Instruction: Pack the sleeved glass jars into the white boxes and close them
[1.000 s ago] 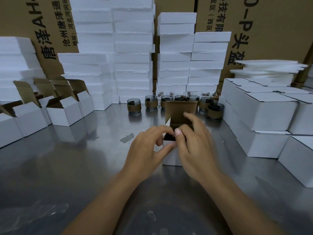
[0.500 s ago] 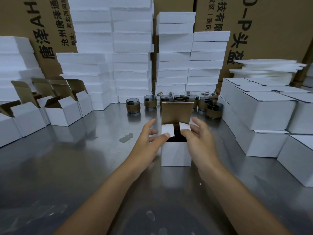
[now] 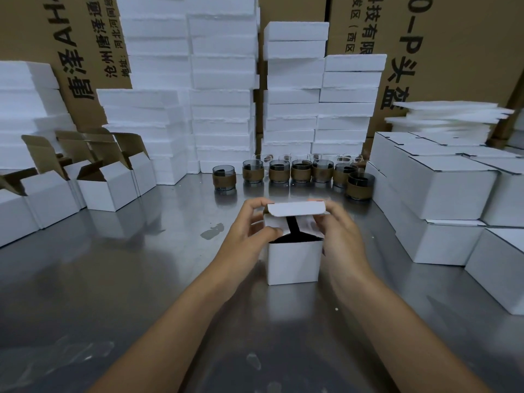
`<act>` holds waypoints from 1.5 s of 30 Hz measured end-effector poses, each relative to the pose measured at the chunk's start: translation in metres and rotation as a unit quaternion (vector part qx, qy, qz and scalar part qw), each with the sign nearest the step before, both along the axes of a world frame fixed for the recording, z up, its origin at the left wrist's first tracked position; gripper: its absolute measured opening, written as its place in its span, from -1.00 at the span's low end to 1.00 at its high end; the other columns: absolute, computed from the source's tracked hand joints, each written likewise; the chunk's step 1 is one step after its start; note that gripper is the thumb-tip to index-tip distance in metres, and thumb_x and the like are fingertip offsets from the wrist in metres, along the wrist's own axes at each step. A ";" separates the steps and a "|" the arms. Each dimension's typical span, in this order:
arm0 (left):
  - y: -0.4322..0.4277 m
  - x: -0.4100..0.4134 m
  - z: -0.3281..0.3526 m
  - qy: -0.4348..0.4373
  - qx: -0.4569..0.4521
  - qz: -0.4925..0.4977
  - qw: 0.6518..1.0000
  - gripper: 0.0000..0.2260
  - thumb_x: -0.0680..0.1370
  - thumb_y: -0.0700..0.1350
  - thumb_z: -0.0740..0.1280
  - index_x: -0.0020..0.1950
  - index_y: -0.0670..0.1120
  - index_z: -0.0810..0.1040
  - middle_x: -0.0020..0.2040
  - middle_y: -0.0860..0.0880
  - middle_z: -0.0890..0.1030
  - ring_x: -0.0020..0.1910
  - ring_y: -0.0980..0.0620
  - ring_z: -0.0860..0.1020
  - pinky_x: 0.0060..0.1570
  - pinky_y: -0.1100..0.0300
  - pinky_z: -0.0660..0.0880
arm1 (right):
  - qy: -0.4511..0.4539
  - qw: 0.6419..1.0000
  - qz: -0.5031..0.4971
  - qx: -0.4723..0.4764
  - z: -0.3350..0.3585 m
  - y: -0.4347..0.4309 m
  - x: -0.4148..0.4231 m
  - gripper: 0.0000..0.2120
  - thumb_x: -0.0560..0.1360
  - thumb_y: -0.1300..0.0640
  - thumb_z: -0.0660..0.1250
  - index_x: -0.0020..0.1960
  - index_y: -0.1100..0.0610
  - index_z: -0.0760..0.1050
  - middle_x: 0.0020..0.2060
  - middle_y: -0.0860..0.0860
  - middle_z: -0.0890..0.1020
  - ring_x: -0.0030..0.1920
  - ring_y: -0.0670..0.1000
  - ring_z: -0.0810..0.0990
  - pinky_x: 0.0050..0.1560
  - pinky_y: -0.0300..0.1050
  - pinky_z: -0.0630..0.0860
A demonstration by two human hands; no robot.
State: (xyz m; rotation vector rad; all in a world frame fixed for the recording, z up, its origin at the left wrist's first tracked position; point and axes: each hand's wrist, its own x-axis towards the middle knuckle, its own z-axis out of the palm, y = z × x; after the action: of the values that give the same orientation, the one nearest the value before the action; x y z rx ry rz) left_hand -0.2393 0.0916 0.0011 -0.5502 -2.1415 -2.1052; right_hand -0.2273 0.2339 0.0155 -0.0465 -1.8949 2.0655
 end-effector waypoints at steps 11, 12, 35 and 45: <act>-0.003 0.000 0.000 -0.012 0.065 -0.038 0.997 -0.75 0.36 0.25 0.30 -0.13 0.12 0.58 -0.08 0.09 0.60 0.03 0.12 0.56 0.16 0.14 0.43 | 0.091 0.985 0.040 0.142 -0.006 -0.001 0.008 -0.54 0.25 -0.33 0.23 0.01 -0.06 0.43 -0.15 -0.19 0.54 -0.22 -0.37 0.49 -0.26 -0.52 0.36; -0.003 0.000 0.000 -0.003 0.054 -0.033 0.998 -0.74 0.33 0.26 0.33 -0.13 0.13 0.58 -0.07 0.09 0.60 0.03 0.10 0.56 0.17 0.09 0.44 | 0.101 0.983 0.042 0.149 -0.007 -0.001 0.008 -0.56 0.26 -0.32 0.23 0.01 -0.07 0.42 -0.12 -0.18 0.54 -0.20 -0.35 0.49 -0.24 -0.51 0.37; -0.007 -0.009 -0.007 -0.027 0.078 -0.070 0.994 -0.62 0.28 -0.15 0.28 0.07 0.09 0.53 -0.06 0.10 0.60 -0.02 0.17 0.54 -0.03 0.30 0.44 | 0.083 0.981 0.093 0.150 -0.017 -0.001 0.002 -0.77 0.50 0.23 0.28 -0.02 -0.11 0.44 0.17 -0.15 0.40 0.02 -0.39 0.40 -0.18 -0.58 0.32; -0.005 -0.002 -0.002 -0.032 0.126 -0.063 0.989 -0.53 0.34 -0.34 0.32 0.18 0.04 0.45 0.18 0.00 0.47 0.14 0.10 0.48 -0.05 0.38 0.47 | 0.126 0.968 0.031 0.215 -0.024 -0.003 0.006 -0.68 0.55 0.20 0.24 0.20 -0.14 0.40 0.33 -0.15 0.35 0.28 -0.30 0.29 0.09 -0.66 0.16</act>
State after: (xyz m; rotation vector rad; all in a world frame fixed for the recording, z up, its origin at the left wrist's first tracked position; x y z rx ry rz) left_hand -0.2414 0.0862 -0.0012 -0.6115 -1.8723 -2.4450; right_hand -0.2215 0.2311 -0.0084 0.3640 -2.1496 1.5616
